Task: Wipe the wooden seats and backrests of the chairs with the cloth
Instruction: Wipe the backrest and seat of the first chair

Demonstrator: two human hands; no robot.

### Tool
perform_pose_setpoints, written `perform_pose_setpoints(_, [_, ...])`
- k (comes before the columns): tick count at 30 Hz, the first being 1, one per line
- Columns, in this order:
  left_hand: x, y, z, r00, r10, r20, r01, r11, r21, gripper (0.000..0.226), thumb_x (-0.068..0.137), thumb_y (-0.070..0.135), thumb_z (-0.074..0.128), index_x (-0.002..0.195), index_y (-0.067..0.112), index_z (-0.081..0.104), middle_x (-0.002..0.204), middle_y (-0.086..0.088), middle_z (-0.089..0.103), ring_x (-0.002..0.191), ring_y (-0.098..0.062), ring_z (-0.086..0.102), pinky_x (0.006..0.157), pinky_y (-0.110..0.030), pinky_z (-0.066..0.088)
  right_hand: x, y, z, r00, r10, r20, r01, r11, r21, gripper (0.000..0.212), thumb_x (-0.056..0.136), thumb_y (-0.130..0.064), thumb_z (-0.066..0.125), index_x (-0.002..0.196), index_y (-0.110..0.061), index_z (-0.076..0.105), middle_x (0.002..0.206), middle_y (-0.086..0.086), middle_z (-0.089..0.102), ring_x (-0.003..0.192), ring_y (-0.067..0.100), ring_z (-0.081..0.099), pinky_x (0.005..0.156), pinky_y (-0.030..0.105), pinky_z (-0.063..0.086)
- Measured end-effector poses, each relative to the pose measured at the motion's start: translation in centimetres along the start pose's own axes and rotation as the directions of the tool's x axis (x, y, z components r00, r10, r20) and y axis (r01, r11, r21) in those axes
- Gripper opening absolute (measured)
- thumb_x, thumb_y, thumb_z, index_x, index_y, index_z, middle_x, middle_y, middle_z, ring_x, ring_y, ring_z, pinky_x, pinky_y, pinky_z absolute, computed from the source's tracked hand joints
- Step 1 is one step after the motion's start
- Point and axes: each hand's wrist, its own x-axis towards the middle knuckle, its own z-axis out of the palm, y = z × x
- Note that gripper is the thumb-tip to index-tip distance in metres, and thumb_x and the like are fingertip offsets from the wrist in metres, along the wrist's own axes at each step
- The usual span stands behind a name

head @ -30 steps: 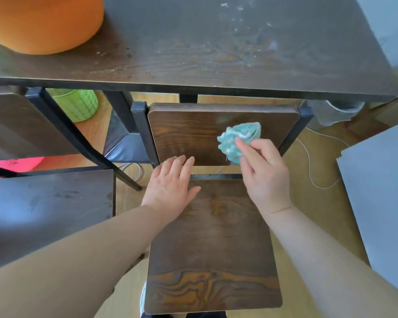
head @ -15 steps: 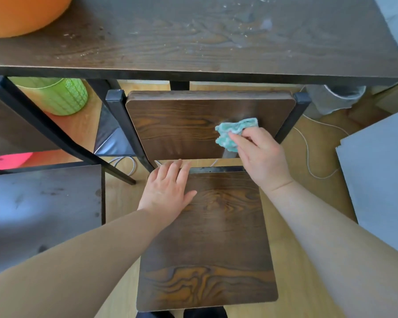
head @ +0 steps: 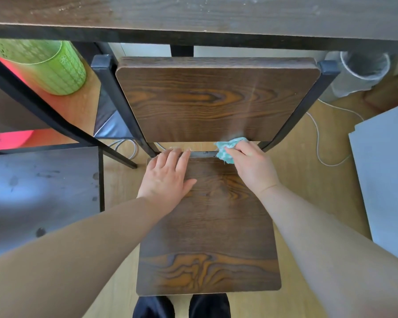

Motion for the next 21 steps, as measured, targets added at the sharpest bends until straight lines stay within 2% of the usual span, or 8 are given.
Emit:
perform_pose_setpoints(2, [-0.1,0.1,-0.1,1.000,0.002,-0.005,-0.002,1.000,-0.004,0.075,0.085,0.055,0.059,0.142,0.010,0.041,0.136,-0.011,0.050,0.122,-0.032,0.048,0.098,-0.046,0.043,-0.2,-0.4,-0.2,0.999,0.015,-0.033,-0.013,0.999,0.051,0.026,0.098,-0.031,0.049,0.117,-0.022,0.063,0.106,-0.010,0.053,0.097,0.006,0.050,0.081,0.022,0.049])
perform_pose_setpoints(4, [-0.2,0.3,-0.4,1.000,0.000,-0.010,0.000,1.000,-0.011,0.075,0.084,0.055,0.059,0.142,0.010,0.041,0.136,-0.010,0.050,0.123,-0.031,0.048,0.098,-0.046,0.043,-0.8,-1.3,-1.3,0.991,0.069,-0.118,-0.055,0.992,0.117,0.036,0.097,-0.035,0.039,0.113,-0.020,0.067,0.099,-0.011,0.052,0.089,0.005,0.047,0.077,0.015,0.045])
perform_pose_setpoints(6, [-0.4,0.5,-0.8,1.000,-0.003,-0.020,0.002,1.000,-0.027,0.075,0.083,0.054,0.060,0.141,0.010,0.042,0.135,-0.010,0.051,0.122,-0.032,0.049,0.096,-0.046,0.045,-1.8,-2.3,-3.2,0.961,0.114,-0.252,-0.068,0.980,0.185,0.034,0.096,-0.024,0.044,0.116,-0.011,0.069,0.097,-0.002,0.058,0.088,0.014,0.054,0.075,0.021,0.050])
perform_pose_setpoints(9, [-0.8,0.8,-1.4,0.999,0.005,-0.045,-0.006,0.999,-0.037,0.074,0.081,0.054,0.064,0.139,0.010,0.045,0.134,-0.010,0.053,0.120,-0.031,0.051,0.094,-0.046,0.046,-2.1,-3.2,-7.1,0.892,0.191,-0.409,-0.061,0.949,0.311,0.033,0.098,-0.021,0.047,0.119,-0.009,0.069,0.099,0.003,0.061,0.090,0.015,0.058,0.078,0.013,0.043])
perform_pose_setpoints(12, [-1.1,0.8,-1.9,0.998,0.023,-0.052,-0.025,0.999,-0.029,0.074,0.082,0.055,0.062,0.139,0.011,0.045,0.134,-0.009,0.053,0.119,-0.031,0.051,0.092,-0.046,0.047,-0.9,-3.6,-11.5,0.809,0.182,-0.559,-0.003,0.952,0.307,0.029,0.097,-0.016,0.051,0.117,-0.005,0.069,0.098,0.007,0.062,0.094,0.004,0.051,0.084,0.003,0.037])
perform_pose_setpoints(14, [-1.2,0.7,-2.0,0.998,0.023,-0.053,-0.024,0.999,-0.029,0.073,0.082,0.055,0.060,0.139,0.012,0.045,0.134,-0.009,0.053,0.118,-0.031,0.051,0.093,-0.046,0.047,0.7,-3.5,-14.1,0.742,0.167,-0.649,0.029,0.959,0.280,0.025,0.095,-0.009,0.057,0.116,-0.004,0.069,0.098,0.011,0.062,0.095,0.004,0.051,0.083,0.003,0.038])
perform_pose_setpoints(17, [-1.6,0.2,-2.0,0.998,0.022,-0.053,-0.024,0.999,-0.038,0.075,0.081,0.054,0.063,0.139,0.011,0.046,0.135,-0.009,0.053,0.119,-0.031,0.051,0.094,-0.046,0.047,3.2,-3.1,-16.1,0.669,0.158,-0.726,0.058,0.963,0.263,0.025,0.091,-0.001,0.062,0.114,-0.005,0.071,0.096,0.013,0.063,0.092,0.013,0.056,0.081,0.011,0.044])
perform_pose_setpoints(21, [-2.3,-0.4,-1.6,0.997,0.031,-0.068,-0.033,0.999,-0.033,0.076,0.078,0.054,0.068,0.136,0.010,0.048,0.132,-0.011,0.055,0.118,-0.031,0.053,0.094,-0.047,0.048,4.4,-2.7,-15.6,0.715,0.091,-0.693,0.084,0.973,0.214,0.022,0.090,-0.003,0.061,0.109,-0.005,0.072,0.097,0.013,0.063,0.093,0.018,0.058,0.080,0.015,0.047])
